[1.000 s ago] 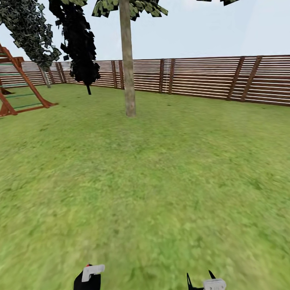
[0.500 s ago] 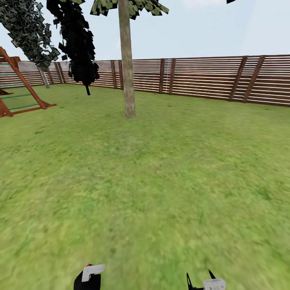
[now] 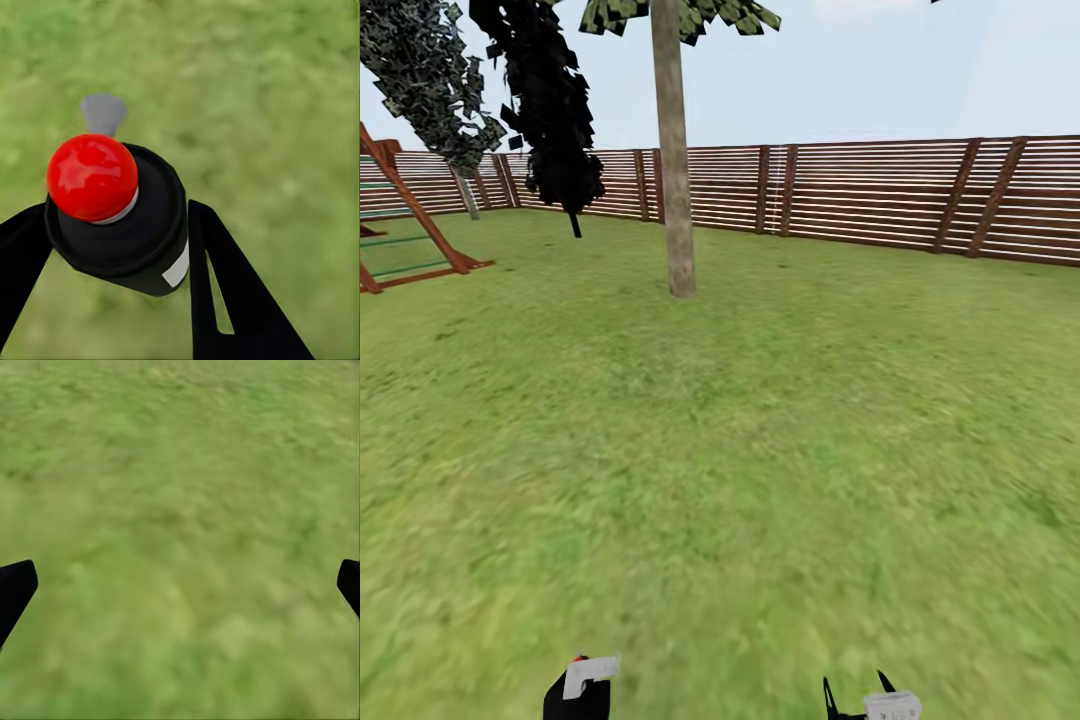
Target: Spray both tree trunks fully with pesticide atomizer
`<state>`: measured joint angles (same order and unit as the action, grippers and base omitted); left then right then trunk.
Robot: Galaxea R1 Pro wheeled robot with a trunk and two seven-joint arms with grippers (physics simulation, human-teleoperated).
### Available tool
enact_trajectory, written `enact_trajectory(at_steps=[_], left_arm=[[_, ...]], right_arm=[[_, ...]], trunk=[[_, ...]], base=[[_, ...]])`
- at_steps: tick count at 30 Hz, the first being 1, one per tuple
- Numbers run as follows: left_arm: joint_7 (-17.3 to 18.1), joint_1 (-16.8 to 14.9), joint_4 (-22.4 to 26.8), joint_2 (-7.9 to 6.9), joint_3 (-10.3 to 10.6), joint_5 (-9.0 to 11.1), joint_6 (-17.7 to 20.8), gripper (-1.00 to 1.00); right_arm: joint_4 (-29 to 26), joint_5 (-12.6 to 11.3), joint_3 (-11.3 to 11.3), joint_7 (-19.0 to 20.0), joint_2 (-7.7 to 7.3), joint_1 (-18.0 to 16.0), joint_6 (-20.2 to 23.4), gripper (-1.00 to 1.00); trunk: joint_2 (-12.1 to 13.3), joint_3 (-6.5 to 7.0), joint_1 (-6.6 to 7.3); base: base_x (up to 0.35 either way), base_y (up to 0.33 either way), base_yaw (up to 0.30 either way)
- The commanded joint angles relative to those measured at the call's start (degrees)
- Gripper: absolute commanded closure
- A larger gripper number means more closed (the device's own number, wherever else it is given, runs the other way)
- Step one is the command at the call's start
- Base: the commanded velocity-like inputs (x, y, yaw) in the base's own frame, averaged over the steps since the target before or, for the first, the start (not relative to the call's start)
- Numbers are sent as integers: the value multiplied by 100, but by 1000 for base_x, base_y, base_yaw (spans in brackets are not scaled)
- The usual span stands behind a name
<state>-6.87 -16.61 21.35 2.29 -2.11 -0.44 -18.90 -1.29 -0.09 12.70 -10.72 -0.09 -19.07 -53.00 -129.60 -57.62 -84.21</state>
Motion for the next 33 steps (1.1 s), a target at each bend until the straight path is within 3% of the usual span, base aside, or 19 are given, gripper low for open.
enact_trajectory(at_steps=[1,33], left_arm=[[1,0,4,0,0,0,0,100],[2,0,9,-3,-2,-1,0,100]], right_arm=[[0,0,-3,0,0,0,0,-100],[4,0,-2,0,0,0,0,-100]], trunk=[[0,0,0],[0,0,0]], base=[[341,0,0],[341,0,0]])
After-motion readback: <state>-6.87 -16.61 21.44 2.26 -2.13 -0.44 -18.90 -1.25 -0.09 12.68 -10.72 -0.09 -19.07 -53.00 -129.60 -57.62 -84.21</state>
